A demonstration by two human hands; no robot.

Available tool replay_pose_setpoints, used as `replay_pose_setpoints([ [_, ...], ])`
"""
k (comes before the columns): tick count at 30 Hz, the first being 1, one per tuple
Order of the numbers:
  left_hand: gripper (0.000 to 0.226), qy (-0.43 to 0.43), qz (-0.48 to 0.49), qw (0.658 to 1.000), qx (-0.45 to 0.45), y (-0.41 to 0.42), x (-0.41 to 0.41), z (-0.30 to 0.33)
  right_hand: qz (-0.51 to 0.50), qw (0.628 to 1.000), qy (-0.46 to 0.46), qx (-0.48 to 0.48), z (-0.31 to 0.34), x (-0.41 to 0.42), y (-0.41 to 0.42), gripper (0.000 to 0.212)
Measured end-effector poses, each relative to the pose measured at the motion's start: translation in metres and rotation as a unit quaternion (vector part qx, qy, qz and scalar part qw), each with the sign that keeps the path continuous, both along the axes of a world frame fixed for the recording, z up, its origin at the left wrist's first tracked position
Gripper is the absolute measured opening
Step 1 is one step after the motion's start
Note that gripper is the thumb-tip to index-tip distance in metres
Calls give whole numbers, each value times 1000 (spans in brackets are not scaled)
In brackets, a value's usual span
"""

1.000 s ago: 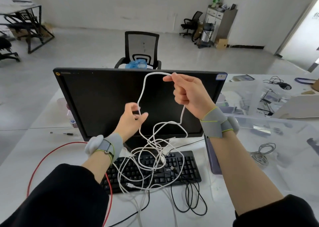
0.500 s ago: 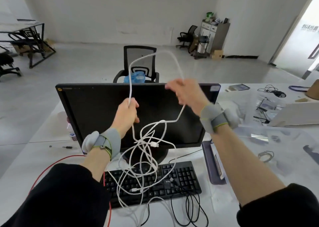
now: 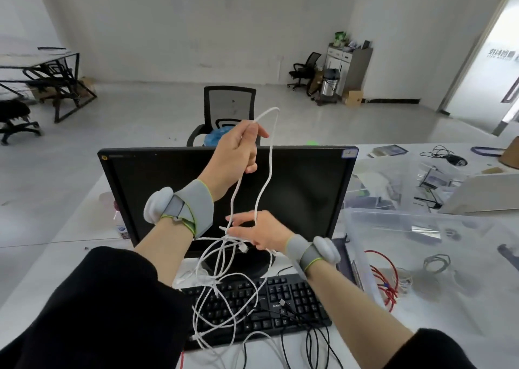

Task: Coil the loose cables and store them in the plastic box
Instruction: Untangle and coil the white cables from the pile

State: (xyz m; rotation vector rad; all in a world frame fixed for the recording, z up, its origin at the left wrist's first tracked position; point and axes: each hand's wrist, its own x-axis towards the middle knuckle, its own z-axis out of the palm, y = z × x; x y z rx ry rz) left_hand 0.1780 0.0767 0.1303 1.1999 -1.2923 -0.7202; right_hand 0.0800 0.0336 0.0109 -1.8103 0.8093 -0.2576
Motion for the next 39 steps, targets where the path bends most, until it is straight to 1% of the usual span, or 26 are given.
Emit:
replay_pose_setpoints([
  [2,28,15,0,1000,1,1,-3,-1,-31,999,-7,-28,-12,11,5,26],
  [3,28,17,3,1000,2,2,-2,-2,-40,998,9,-54,-18,15,6,24],
  [5,28,23,20,1000,3,4,4,-4,-43,991,66,-111,-28,18,7,22],
  [8,29,23,73,997,-6,5,20,-4,-39,966,170,-189,-49,10,3,19],
  [11,31,9,118,993,-27,8,32,6,-53,950,251,-180,-81,-12,-6,25],
  [14,32,-50,157,984,-69,9,36,21,-78,938,303,-151,-105,-38,-10,30],
  [15,32,-73,162,981,-76,7,36,22,-83,940,299,-142,-108,-42,-10,29],
  [16,31,-90,161,980,-75,6,35,20,-96,949,270,-132,-106,-45,-9,28],
  [18,30,-107,143,982,-53,3,31,8,-162,969,160,-93,-98,-44,-12,26],
  [19,29,-104,128,986,-40,3,27,0,-201,971,102,-74,-91,-41,-14,25],
  [20,28,-100,113,988,-27,3,24,-8,-220,972,55,-61,-82,-37,-16,22],
  [21,27,-98,101,990,-16,4,21,-12,-212,976,15,-56,-72,-33,-17,22],
  [23,25,-82,70,994,5,6,14,-15,-149,987,-38,-45,-55,-28,-18,39],
  [25,25,-51,33,998,10,8,8,-8,-60,997,-34,-46,-43,-19,-14,55],
  [26,25,-48,19,999,5,7,5,-4,-19,998,-20,-61,-40,-15,-11,57],
  [27,25,-54,13,998,1,7,3,-1,17,997,-6,-78,-39,-9,-6,53],
  [28,25,-64,10,998,-2,7,2,1,44,995,2,-87,-38,-3,-2,44],
  [30,25,-78,13,997,-1,7,3,1,50,996,-4,-79,-36,3,4,26],
  [33,24,-60,38,997,13,9,12,-9,46,996,2,-71,-27,1,4,23],
  [34,23,-51,48,997,19,11,15,-13,58,995,11,-77,-25,0,3,25],
  [36,22,-42,60,997,17,13,17,-15,76,991,56,-93,-24,0,1,39],
  [39,23,-56,47,997,-22,15,10,-1,57,983,112,-136,-39,6,0,53],
])
